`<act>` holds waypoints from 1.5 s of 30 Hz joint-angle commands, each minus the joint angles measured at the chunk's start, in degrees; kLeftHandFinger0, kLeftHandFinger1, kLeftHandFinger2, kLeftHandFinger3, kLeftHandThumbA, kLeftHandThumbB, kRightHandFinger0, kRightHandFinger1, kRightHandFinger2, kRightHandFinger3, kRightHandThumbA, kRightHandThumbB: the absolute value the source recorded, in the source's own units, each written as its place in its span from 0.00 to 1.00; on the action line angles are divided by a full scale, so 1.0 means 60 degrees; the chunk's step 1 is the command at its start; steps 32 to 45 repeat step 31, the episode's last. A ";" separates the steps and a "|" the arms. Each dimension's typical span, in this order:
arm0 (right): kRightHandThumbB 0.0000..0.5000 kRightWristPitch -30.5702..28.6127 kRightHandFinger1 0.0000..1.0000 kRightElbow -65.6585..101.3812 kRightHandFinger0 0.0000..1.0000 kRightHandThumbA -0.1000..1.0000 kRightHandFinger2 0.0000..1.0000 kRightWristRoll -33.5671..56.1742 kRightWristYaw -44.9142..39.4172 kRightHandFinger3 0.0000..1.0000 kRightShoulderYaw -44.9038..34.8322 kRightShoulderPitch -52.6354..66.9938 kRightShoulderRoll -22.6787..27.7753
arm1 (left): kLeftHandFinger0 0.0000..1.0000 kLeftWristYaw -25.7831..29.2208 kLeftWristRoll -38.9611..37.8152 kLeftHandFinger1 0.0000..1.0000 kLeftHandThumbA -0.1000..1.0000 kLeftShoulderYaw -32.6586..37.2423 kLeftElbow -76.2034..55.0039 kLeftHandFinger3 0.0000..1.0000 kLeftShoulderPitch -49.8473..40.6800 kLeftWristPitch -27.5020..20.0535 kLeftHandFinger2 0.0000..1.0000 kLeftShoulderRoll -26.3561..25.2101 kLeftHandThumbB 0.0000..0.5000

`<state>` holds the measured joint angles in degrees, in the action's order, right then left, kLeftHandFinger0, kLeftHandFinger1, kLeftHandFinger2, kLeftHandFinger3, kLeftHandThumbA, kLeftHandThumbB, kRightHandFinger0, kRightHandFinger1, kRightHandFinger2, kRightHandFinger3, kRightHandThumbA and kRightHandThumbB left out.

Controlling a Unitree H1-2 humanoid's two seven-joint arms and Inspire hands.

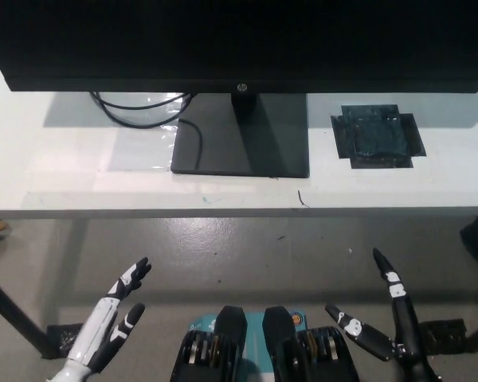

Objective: The monitor is placed at the center of the table and the robot uses both its hand to grab the left and right sides of the monitor to tilt the angle of the monitor downwards

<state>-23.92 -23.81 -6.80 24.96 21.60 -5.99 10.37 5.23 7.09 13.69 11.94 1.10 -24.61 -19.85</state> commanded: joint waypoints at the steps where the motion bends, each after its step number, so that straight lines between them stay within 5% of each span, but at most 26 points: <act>1: 0.78 -0.0502 1.00 0.0118 1.00 0.98 1.00 0.0164 0.0004 1.00 -0.0054 -0.0153 -0.0064 | 1.00 -0.0320 -0.0149 1.00 1.00 -0.0100 -0.0042 1.00 0.0137 -0.0386 1.00 -0.0067 0.50; 16: 0.72 -0.0502 1.00 -0.0466 1.00 0.94 1.00 0.0170 -0.0017 1.00 -0.0130 -0.0724 -0.0130 | 1.00 -0.0750 -0.0130 1.00 0.98 -0.0264 0.0252 1.00 0.0594 -0.0386 1.00 -0.0017 0.42; 45: 0.72 -0.0502 1.00 -0.0659 1.00 0.90 1.00 0.0254 -0.0150 1.00 -0.0241 -0.0929 -0.0215 | 1.00 -0.0919 0.0081 1.00 0.98 -0.0532 0.0364 1.00 0.0716 -0.0386 1.00 0.0058 0.44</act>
